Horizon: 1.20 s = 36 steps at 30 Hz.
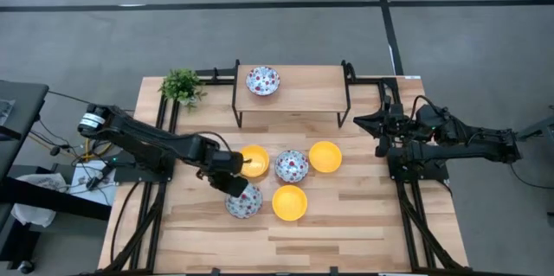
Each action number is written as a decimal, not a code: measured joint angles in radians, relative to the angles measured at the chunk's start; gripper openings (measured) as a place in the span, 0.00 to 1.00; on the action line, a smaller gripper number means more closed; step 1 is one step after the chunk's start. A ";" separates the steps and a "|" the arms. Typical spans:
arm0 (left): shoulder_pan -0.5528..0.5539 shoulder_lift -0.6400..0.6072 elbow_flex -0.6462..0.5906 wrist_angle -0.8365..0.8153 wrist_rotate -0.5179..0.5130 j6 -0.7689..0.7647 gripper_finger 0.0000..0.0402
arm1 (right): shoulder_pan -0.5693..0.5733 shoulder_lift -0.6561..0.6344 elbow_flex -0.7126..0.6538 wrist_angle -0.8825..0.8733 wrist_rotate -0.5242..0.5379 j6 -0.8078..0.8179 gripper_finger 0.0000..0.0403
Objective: Pick & Place Mini bowls
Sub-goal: Stack the bottom white bowl on the white bowl on the shelf
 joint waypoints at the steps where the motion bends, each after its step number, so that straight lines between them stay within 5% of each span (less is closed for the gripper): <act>1: -0.002 -0.027 0.012 -0.001 0.011 -0.008 0.02 | 0.000 0.000 0.000 0.000 0.000 0.000 0.04; 5: -0.003 -0.114 0.084 -0.009 0.022 -0.052 0.02 | 0.000 0.000 0.000 0.000 0.000 -0.005 0.04; 15: 0.081 -0.147 0.308 -0.001 -0.156 -0.003 0.02 | -0.003 0.000 0.000 0.002 0.000 -0.016 0.04; 36: 0.611 -0.054 0.900 -0.230 -0.117 0.341 0.01 | -0.003 0.000 0.000 -0.005 0.000 -0.015 0.04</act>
